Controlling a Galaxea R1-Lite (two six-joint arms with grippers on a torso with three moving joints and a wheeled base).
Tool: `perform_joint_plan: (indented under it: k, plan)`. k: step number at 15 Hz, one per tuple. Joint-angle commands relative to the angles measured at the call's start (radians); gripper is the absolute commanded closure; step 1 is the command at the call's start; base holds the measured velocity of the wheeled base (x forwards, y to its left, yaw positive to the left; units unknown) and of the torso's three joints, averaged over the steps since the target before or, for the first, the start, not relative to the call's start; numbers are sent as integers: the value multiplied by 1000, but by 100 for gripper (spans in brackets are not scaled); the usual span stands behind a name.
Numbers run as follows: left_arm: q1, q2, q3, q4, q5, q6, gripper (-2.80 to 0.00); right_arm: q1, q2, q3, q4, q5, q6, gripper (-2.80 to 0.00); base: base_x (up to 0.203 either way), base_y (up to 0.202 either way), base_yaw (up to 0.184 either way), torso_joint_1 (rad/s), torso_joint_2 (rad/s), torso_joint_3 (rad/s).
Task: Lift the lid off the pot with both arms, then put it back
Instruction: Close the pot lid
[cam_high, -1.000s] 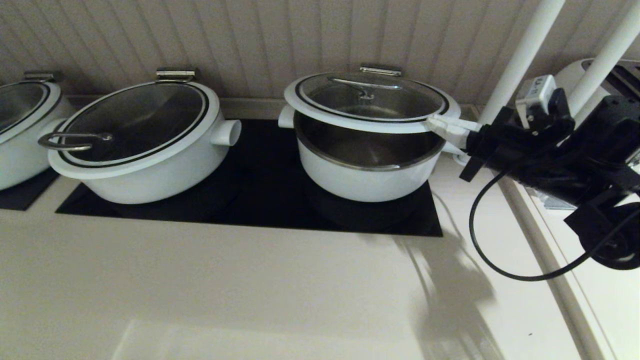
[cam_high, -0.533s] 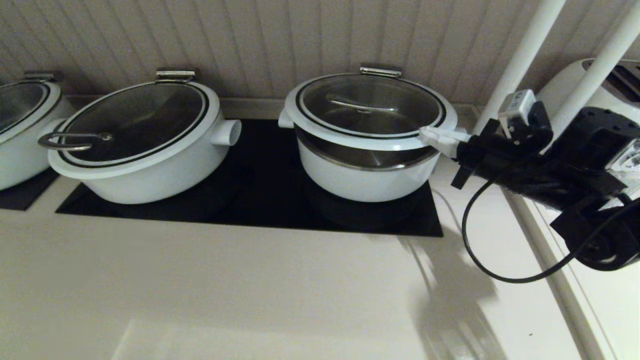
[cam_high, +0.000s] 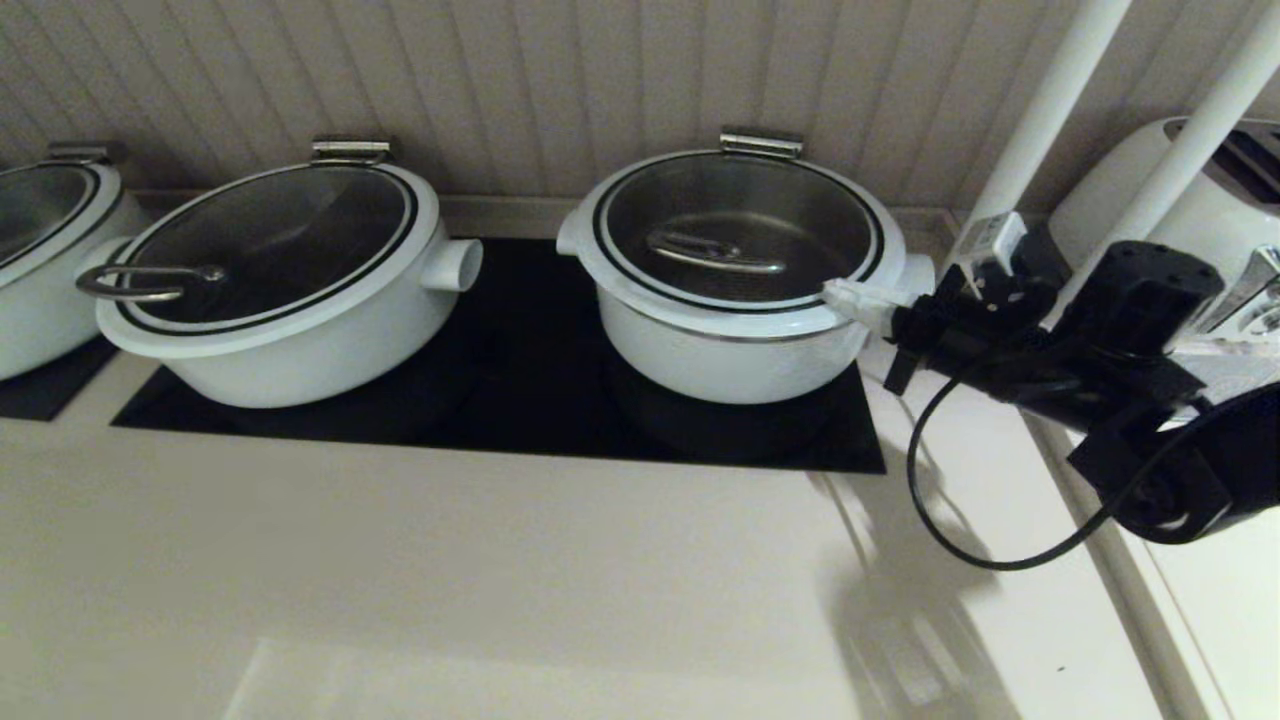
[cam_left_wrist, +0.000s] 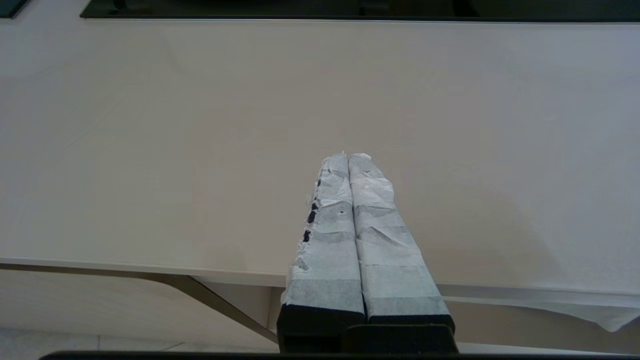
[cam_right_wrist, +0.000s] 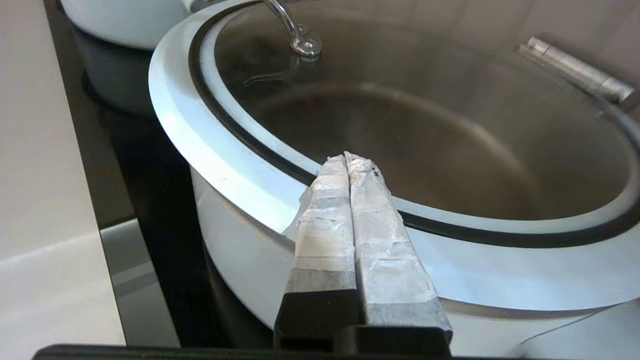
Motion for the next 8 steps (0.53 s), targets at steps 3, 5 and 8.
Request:
perform_joint_plan:
  k: [3, 5, 8]
  plan:
    - [0, 0, 0, 0, 0, 0, 0, 0, 59, 1, -22, 4, -3, 0, 0, 0, 0, 0, 0, 0]
    - [0, 0, 0, 0, 0, 0, 0, 0, 77, 1, -23, 4, -3, 0, 0, 0, 0, 0, 0, 0]
    - [0, 0, 0, 0, 0, 0, 0, 0, 86, 1, -24, 2, -3, 0, 0, 0, 0, 0, 0, 0]
